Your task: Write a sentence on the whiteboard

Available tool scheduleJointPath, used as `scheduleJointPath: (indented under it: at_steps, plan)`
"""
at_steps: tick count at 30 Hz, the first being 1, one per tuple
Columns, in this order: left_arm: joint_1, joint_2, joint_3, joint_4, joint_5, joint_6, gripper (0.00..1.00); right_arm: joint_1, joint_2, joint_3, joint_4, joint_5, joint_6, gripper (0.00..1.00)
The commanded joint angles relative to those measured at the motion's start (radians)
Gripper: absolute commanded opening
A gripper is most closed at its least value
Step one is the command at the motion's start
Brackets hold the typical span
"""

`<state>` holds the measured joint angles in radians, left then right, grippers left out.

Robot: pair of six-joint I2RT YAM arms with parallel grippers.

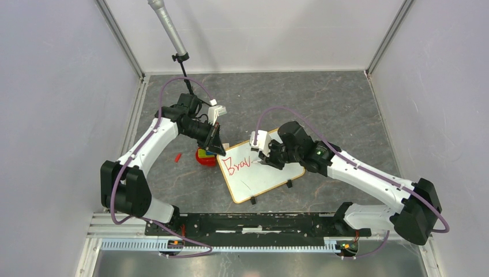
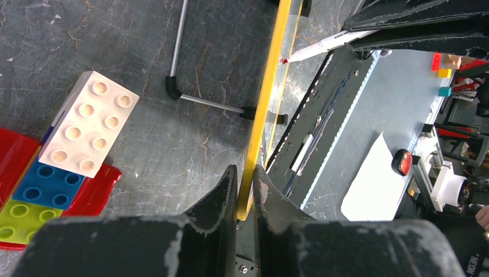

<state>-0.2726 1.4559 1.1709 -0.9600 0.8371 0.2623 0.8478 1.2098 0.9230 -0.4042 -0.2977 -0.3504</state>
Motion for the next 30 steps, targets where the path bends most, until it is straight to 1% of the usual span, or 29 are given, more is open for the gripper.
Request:
scheduleJointPath:
  at_steps: [1, 10, 18, 30]
  plan:
    - [0.000, -0.026, -0.004, 0.006, -0.020, -0.012, 0.03, -0.011, -0.004, -0.008, 0.014, 0.035, -0.031, 0.00]
    - [0.001, -0.021, -0.004, 0.005, -0.018, -0.011, 0.02, -0.064, -0.017, 0.014, -0.019, 0.046, -0.056, 0.00]
    - [0.001, -0.018, -0.001, 0.006, -0.015, -0.011, 0.03, -0.065, 0.010, 0.059, 0.008, 0.031, -0.038, 0.00]
    - [0.000, -0.017, -0.001, 0.006, -0.018, -0.011, 0.02, -0.064, 0.024, 0.075, 0.026, 0.002, -0.022, 0.00]
